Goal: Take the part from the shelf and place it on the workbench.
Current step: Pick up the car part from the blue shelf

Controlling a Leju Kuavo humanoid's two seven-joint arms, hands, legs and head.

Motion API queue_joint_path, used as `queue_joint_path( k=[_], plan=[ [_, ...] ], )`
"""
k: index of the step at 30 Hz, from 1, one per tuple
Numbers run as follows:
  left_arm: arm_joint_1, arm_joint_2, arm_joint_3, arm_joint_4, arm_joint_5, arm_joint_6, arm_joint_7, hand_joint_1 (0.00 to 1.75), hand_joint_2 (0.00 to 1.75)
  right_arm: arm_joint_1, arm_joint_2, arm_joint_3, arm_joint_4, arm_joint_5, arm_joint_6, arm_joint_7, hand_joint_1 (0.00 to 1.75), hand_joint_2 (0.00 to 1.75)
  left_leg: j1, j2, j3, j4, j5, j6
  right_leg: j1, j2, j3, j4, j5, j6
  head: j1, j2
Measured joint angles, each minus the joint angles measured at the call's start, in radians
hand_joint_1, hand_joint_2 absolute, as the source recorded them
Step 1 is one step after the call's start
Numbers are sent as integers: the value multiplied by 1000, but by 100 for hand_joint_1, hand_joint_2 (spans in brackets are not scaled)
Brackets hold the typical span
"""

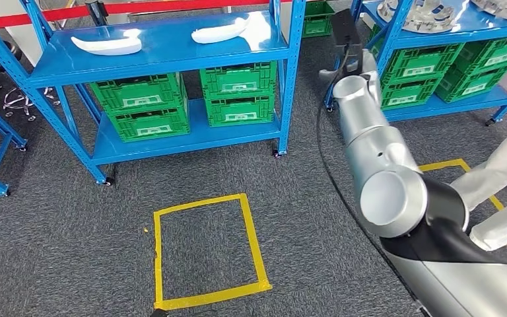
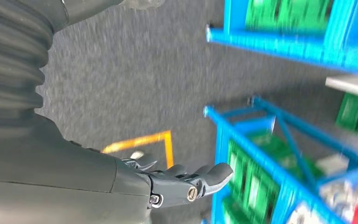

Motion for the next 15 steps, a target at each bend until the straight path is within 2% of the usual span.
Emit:
queue_joint_path(
  k=[5,15],
  plan=[
    [7,1,0,0,-7,0,12,0,0,39,84,4,0,-3,-20,-7,0,175,0,-2,-1,0,0,0,0,-2,0,0,0,-1,0,0],
    [19,3,0,0,-11,0,22,0,0,64,174,51,0,54,-13,-28,0,175,0,-2,-2,0,0,0,0,-2,-1,0,0,-1,0,0]
  ],
)
